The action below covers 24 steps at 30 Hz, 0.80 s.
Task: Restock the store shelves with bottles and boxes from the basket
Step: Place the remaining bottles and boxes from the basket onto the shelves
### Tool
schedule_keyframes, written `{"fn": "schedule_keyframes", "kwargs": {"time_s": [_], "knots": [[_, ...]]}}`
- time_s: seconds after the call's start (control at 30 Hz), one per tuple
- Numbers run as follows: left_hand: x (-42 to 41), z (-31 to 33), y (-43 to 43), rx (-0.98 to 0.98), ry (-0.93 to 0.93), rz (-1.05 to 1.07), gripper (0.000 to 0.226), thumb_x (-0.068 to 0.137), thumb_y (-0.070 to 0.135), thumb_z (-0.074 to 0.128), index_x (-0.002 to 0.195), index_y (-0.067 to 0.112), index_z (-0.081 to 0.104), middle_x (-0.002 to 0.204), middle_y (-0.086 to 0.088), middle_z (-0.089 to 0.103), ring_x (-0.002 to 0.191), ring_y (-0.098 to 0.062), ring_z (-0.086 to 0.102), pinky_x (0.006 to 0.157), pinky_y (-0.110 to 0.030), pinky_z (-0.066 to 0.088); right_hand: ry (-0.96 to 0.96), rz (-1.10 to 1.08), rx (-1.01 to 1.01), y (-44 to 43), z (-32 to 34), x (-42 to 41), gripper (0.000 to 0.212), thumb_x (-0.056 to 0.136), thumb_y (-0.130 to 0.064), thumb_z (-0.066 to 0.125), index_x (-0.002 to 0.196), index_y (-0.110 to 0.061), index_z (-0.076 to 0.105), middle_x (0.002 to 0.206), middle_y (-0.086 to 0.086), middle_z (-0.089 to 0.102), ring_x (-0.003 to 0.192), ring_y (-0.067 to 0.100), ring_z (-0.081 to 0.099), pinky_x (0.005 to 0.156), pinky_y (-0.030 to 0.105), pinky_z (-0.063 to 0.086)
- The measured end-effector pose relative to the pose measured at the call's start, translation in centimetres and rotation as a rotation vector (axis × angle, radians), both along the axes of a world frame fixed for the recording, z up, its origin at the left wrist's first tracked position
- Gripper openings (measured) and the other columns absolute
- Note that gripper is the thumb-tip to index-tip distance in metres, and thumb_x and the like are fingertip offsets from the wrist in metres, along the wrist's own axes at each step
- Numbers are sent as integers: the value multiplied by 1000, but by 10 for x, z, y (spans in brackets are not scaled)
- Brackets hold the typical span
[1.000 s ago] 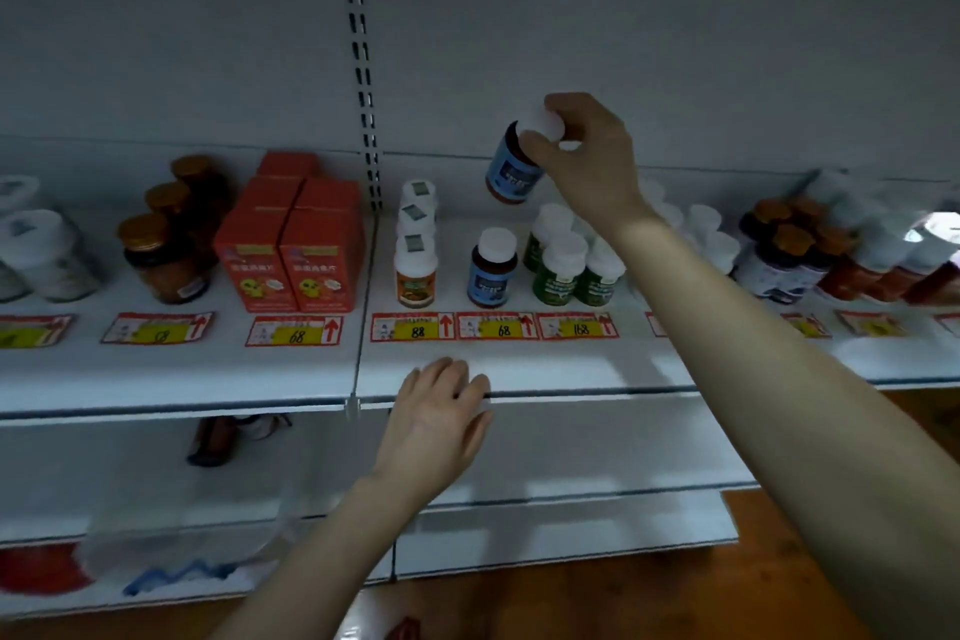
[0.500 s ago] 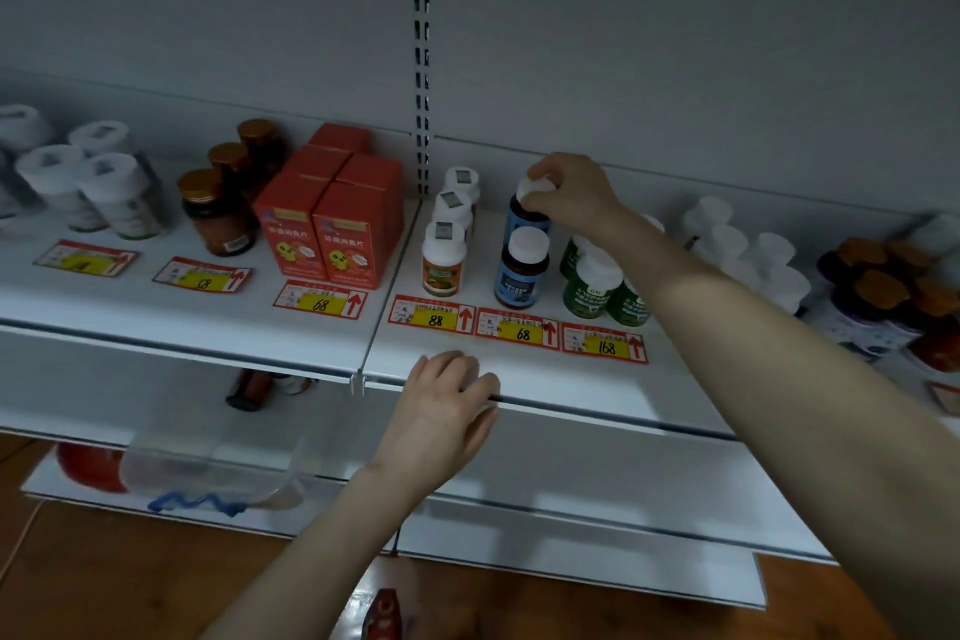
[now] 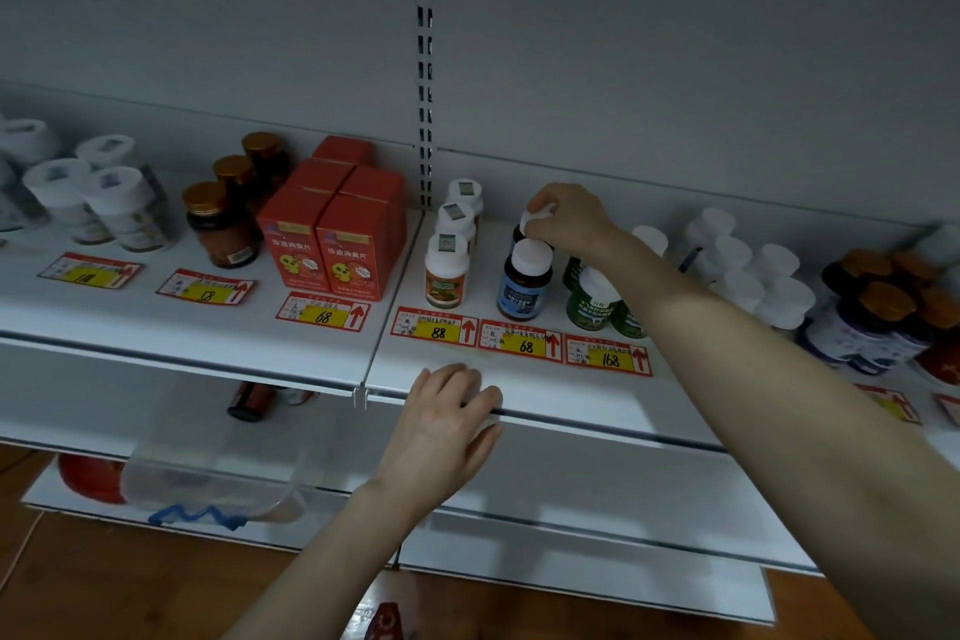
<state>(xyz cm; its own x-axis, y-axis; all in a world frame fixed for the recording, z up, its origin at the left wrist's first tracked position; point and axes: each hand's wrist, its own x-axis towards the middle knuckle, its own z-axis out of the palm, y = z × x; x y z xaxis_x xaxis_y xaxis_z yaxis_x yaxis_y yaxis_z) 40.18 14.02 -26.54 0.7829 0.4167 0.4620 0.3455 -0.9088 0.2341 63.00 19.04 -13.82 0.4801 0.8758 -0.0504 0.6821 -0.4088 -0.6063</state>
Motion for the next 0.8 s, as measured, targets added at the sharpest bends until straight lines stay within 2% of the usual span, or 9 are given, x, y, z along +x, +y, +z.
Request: {"fn": "schedule_keyframes", "kwargs": {"time_s": [0.37, 0.63, 0.7, 0.8], "knots": [[-1, 0, 0, -1, 1, -1, 19, 82, 33, 49, 94, 19, 56, 94, -4, 60, 99, -23, 54, 76, -37, 49, 1, -19, 38, 0, -1, -4, 34, 83, -15, 63, 116, -6, 57, 126, 11, 54, 116, 24, 50, 81, 21, 35], [-1, 4, -1, -19, 25, -6, 19, 82, 34, 50, 95, 20, 54, 94, -5, 61, 97, -25, 57, 75, -37, 51, -19, -6, -36, 0, 4, -7, 36, 86, -17, 59, 120, -8, 52, 129, 10, 49, 117, 24, 47, 83, 23, 36], [-1, 4, -1, -23, 32, -3, 19, 82, 34, 49, 95, 21, 53, 94, -5, 61, 97, -24, 56, 75, -37, 50, -39, -8, -40, 0, 6, -7, 33, 88, -17, 56, 118, -4, 55, 127, 11, 53, 115, 25, 50, 85, 26, 40], [0, 7, -2, -17, 53, 1, 20, 82, 35, 47, 93, 20, 55, 92, -4, 61, 97, -22, 53, 75, -35, 50, -78, -8, -4, -2, 9, -8, 32, 89, -11, 52, 112, 9, 60, 120, 23, 59, 110, 32, 56, 88, 36, 46]]}}
